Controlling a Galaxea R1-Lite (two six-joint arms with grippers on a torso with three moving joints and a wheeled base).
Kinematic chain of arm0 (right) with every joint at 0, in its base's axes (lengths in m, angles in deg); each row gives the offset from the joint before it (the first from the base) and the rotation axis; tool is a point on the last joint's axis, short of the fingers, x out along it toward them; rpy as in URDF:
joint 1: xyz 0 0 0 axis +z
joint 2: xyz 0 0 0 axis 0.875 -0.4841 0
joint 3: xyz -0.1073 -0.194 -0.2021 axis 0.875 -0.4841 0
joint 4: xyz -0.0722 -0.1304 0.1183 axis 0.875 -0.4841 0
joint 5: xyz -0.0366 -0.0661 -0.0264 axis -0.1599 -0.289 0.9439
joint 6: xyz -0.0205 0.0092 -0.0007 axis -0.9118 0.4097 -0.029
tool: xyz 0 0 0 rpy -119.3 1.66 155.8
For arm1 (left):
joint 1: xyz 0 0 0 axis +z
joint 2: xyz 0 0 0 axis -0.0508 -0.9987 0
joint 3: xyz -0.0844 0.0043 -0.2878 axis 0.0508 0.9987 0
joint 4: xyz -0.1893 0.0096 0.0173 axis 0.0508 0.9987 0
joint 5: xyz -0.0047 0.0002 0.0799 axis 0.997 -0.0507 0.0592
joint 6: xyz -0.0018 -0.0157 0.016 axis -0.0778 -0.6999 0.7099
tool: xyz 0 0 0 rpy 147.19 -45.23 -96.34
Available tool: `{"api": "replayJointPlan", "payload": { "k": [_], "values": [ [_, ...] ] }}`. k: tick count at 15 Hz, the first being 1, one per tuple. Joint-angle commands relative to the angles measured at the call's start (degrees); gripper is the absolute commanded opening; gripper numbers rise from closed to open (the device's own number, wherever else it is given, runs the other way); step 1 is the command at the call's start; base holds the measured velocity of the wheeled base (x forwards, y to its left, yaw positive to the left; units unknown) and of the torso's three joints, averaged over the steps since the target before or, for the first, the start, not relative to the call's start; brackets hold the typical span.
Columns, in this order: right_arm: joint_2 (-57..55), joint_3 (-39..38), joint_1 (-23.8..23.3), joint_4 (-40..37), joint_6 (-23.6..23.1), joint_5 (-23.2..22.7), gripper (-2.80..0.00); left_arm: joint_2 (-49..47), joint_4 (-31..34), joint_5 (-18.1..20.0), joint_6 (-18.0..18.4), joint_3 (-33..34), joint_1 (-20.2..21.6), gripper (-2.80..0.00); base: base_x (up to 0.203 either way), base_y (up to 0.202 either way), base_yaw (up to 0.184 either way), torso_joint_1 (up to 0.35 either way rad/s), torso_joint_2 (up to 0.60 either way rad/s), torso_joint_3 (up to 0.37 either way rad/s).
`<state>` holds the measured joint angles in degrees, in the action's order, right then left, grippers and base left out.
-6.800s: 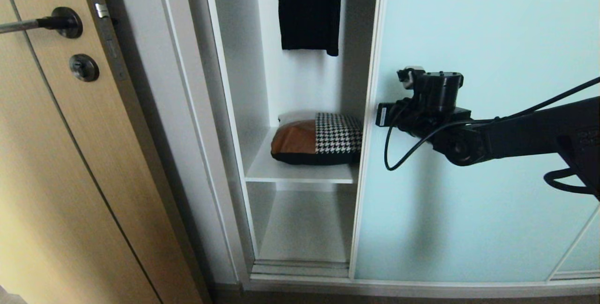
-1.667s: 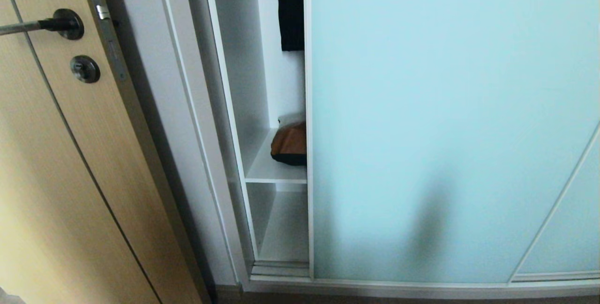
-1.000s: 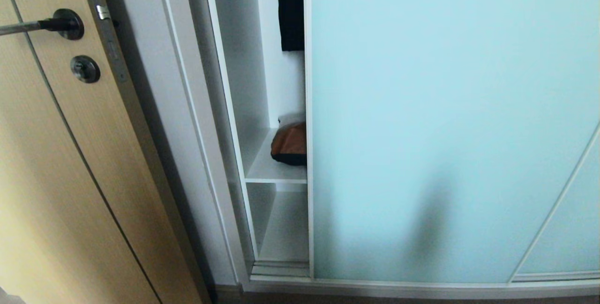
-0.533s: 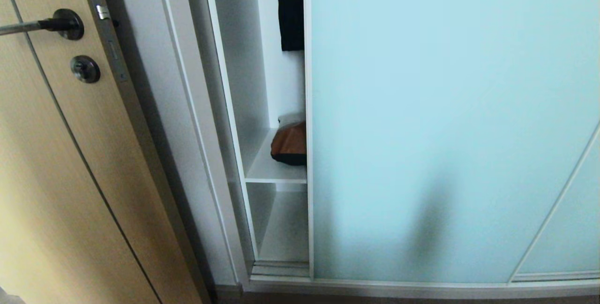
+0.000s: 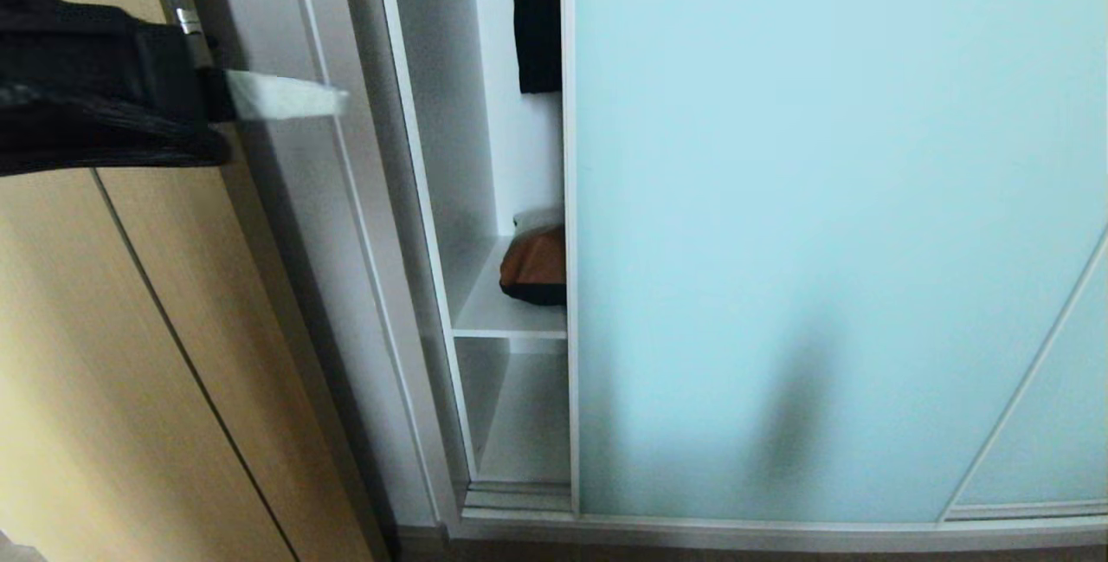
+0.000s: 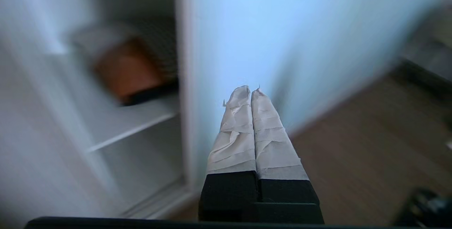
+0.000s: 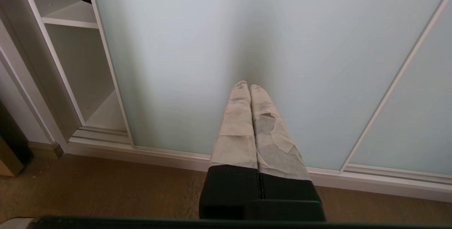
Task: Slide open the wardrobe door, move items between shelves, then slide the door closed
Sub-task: Close the door
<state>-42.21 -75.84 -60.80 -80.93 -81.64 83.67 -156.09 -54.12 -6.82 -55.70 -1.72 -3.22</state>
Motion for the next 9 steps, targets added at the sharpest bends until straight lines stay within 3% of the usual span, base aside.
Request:
{"api": "replayJointPlan", "payload": {
  "k": [1,4,6,7,9],
  "values": [
    [0.04,0.0,0.02,0.0,-0.03,-0.03,-2.8,-12.99,-4.04,1.33,-0.41,-2.69,-5.51,-2.8,0.0,0.0,0.0,0.0,0.0,0.0],
    [0.04,0.0,0.02,0.0,-0.03,-0.03,-2.8,-18.32,-14.62,1.25,-4.76,-3.2,-12.37,-2.8,0.0,0.0,0.0,0.0,0.0,0.0],
    [0.04,0.0,0.02,0.0,-0.03,-0.03,-2.8,-20.2,-16.51,0.79,-5.23,-3.09,-14.38,-2.8,0.0,0.0,0.0,0.0,0.0,0.0],
    [0.04,0.0,0.02,0.0,-0.03,-0.03,-2.8,-21.27,-16.65,-0.58,-5.17,-3.39,-15.03,-2.8,0.0,0.0,0.0,0.0,0.0,0.0],
    [0.04,0.0,0.02,0.08,-0.03,-0.03,-2.8,-24.86,-19.35,-7.6,-5.14,-4.2,-16.54,-2.8,0.0,0.0,0.0,0.0,0.0,0.0]
  ]
}}
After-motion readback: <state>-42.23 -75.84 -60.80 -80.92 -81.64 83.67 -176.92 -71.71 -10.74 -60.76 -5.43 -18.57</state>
